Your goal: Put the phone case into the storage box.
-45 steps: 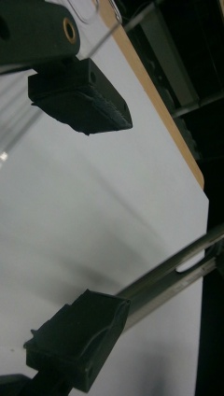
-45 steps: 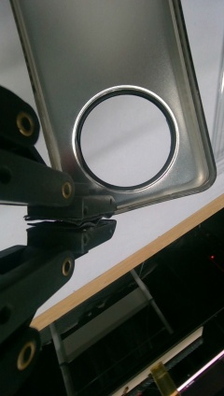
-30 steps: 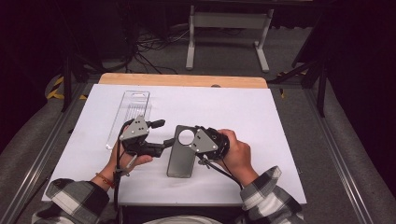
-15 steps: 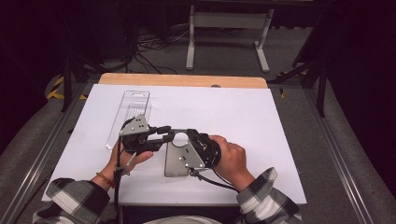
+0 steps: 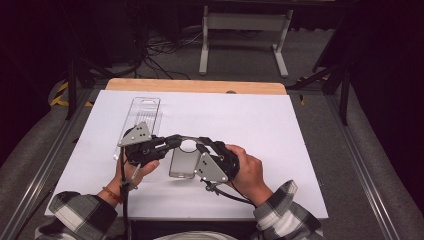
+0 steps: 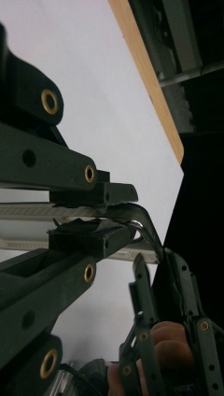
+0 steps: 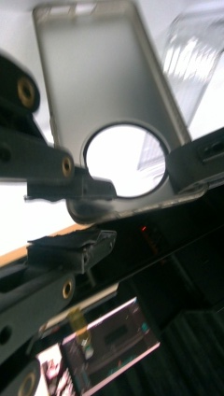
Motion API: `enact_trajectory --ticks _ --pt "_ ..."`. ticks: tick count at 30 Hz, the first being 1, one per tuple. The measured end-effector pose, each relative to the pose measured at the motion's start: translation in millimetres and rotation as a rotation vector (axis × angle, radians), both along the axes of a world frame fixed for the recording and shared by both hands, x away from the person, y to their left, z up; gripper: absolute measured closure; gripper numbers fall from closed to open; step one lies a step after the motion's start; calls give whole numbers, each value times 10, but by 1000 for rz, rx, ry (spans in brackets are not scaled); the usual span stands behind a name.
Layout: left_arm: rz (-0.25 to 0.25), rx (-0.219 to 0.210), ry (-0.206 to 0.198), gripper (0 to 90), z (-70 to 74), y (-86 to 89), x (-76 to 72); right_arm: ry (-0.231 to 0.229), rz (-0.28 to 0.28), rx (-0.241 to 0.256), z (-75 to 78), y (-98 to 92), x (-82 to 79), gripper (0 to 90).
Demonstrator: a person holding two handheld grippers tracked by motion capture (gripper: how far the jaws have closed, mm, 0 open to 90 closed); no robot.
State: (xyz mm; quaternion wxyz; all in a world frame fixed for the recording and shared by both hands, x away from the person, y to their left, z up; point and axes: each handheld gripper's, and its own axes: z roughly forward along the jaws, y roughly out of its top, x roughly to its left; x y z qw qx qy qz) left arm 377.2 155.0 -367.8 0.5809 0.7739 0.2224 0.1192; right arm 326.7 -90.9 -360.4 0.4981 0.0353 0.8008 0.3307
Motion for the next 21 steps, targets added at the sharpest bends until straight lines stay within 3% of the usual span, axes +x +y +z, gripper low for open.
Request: enact_trajectory --ticks 1,3,4,5,7,9,11,18,21 --pt "0 0 0 813 0 0 0 28 14 42 8 -36 -7 714" --pt "7 -12 -14 814 20 24 -15 48 29 66 15 -63 -8 688" --pt "8 -19 -11 814 35 58 -21 78 49 121 35 -161 0 622" --pt "8 -19 -11 815 35 58 -21 78 49 121 35 -161 0 622" --pt "15 -24 -24 815 47 99 -11 112 54 176 35 -229 12 591" --pt "23 -50 -19 814 48 135 -7 193 75 244 -12 -332 47 573" --pt "29 -56 -22 815 54 165 -2 229 88 283 -77 -395 62 540" --pt "30 -65 -29 814 51 198 1 323 72 338 -363 -562 83 475" --pt "31 -55 -38 814 50 203 2 386 53 376 -474 -662 94 431"
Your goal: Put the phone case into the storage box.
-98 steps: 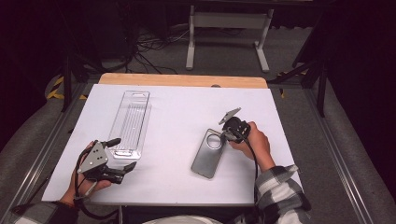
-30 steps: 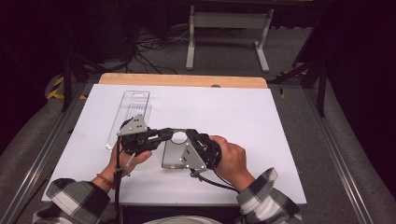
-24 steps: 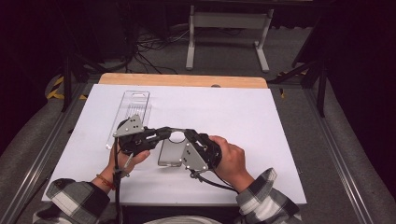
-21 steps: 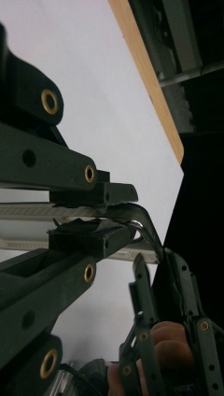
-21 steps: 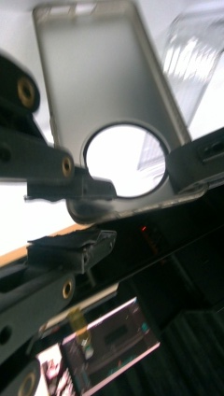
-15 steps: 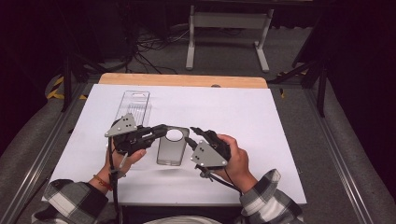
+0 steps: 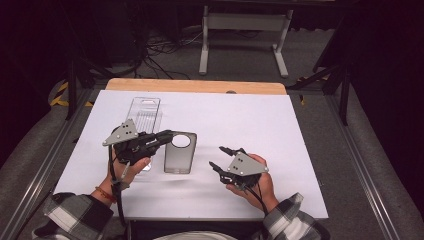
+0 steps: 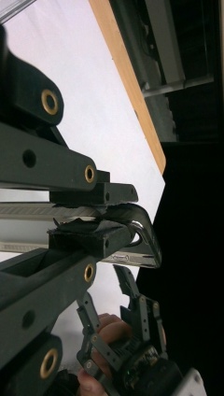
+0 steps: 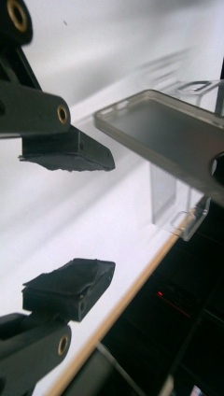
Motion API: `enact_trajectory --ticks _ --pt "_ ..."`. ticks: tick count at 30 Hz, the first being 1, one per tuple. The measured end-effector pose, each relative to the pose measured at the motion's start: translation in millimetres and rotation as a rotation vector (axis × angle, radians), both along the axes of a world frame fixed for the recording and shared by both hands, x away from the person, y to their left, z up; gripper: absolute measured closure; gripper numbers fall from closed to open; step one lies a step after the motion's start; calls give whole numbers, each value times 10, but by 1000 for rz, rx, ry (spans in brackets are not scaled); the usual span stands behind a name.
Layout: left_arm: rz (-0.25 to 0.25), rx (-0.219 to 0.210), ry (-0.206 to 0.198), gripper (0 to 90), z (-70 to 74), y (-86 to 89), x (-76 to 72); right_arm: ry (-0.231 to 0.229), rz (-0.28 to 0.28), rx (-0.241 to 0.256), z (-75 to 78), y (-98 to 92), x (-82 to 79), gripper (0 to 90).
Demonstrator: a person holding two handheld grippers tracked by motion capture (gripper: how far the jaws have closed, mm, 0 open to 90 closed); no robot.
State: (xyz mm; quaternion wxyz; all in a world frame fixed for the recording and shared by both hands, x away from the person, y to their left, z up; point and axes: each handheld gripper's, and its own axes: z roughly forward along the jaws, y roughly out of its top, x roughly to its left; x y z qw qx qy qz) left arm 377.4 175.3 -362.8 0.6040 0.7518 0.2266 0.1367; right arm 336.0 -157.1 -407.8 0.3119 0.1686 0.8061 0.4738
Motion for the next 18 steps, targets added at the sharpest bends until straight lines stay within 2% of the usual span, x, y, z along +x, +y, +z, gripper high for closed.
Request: enact_trajectory --ticks 3,4,6,8,18 --pt "-1 2 -2 814 2 8 -3 19 -16 -11 -68 -74 2 381" --pt "3 8 -8 814 6 20 -3 27 -19 1 -78 -98 2 365" --pt "8 -5 -14 814 7 41 9 39 -27 16 -90 -137 2 341" --pt "13 -12 -16 814 14 74 19 32 -33 13 -95 -151 6 332" --pt "37 -44 -24 814 54 185 53 53 -66 29 -136 -200 37 251"
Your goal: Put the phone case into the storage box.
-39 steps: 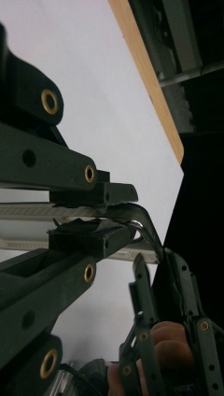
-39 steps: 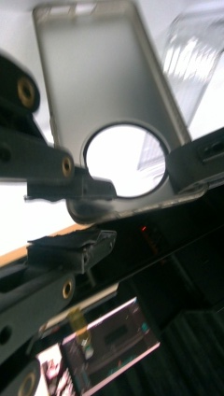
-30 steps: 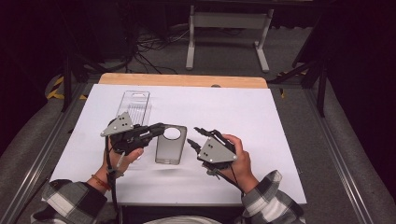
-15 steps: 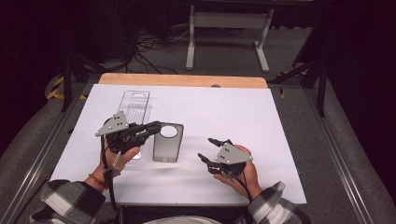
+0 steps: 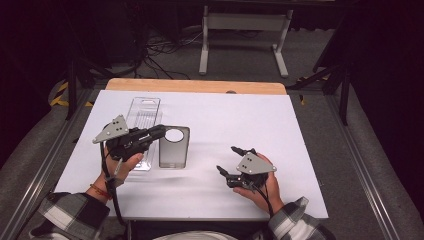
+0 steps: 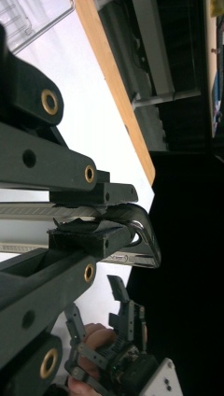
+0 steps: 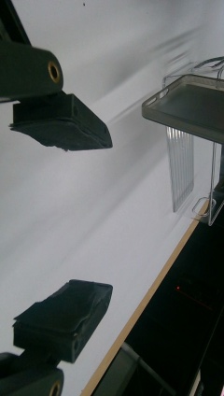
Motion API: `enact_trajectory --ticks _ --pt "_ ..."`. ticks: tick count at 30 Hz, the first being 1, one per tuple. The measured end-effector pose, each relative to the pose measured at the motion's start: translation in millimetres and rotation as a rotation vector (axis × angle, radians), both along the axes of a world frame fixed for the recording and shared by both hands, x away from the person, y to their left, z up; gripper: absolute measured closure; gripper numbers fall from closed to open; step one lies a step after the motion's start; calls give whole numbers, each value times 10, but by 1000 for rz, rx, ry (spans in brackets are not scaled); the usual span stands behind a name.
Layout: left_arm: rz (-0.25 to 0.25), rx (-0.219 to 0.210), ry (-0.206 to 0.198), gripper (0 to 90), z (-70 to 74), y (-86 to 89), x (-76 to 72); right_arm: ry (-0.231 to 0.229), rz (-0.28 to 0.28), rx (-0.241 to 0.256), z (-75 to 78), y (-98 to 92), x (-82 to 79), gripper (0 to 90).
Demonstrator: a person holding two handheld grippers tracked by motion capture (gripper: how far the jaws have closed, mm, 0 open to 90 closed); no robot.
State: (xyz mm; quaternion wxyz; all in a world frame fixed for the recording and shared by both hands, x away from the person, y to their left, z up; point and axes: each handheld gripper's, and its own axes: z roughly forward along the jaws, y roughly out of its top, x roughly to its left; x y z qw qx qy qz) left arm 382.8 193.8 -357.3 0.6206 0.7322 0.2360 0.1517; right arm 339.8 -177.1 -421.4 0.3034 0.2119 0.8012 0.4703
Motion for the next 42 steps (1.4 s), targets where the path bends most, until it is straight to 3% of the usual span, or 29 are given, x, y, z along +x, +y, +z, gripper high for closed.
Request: enact_trajectory --ticks 5,13,21,30,42 --pt "27 -46 -33 815 76 109 -4 -3 -15 -1 -11 10 9 210" --pt "51 -76 -75 814 181 259 -21 -7 -26 24 -14 3 21 160" --pt "89 -89 -101 814 229 413 -1 -17 -30 5 -29 34 18 162" --pt "132 -68 -141 814 281 569 -3 -15 -26 2 -33 41 20 163" --pt "173 -77 -148 814 292 757 17 -12 -22 12 -33 39 25 161"
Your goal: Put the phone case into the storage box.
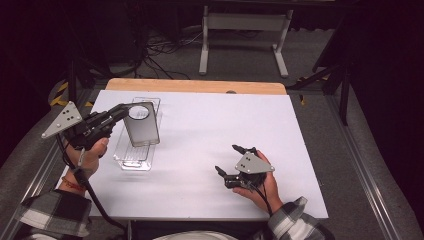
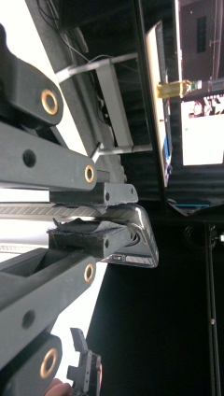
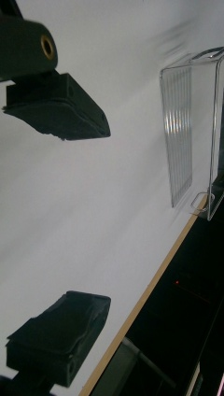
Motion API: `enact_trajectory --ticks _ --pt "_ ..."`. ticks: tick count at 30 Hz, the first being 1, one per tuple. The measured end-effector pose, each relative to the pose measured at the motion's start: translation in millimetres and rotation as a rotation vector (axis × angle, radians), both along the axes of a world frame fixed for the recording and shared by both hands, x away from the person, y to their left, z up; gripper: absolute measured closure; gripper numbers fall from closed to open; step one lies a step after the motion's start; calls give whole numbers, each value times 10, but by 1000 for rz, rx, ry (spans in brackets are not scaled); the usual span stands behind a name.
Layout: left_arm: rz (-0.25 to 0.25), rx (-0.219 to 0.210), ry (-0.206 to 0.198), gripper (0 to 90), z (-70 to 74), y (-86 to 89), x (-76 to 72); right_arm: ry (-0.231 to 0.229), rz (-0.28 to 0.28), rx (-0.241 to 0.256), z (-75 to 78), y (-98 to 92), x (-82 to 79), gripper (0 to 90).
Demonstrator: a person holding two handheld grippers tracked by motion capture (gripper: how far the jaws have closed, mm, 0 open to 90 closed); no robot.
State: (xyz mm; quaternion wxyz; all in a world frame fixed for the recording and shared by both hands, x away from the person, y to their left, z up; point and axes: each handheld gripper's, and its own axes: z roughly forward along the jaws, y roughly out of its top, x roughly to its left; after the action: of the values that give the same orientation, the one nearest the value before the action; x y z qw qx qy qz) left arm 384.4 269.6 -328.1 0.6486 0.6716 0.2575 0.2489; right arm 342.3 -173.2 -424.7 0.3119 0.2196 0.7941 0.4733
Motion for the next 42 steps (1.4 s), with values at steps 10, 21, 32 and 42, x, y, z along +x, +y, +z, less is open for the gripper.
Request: enact_trajectory --ticks 10,21,32,42 --pt "45 12 8 814 -85 123 45 2 3 3 4 -5 -3 161" --pt "81 54 5 814 -144 168 104 3 7 -4 -5 5 1 161" --pt "112 75 23 814 -244 172 244 11 19 -5 -15 14 11 163" --pt "122 90 49 814 -364 161 510 16 15 -5 -20 20 29 164"
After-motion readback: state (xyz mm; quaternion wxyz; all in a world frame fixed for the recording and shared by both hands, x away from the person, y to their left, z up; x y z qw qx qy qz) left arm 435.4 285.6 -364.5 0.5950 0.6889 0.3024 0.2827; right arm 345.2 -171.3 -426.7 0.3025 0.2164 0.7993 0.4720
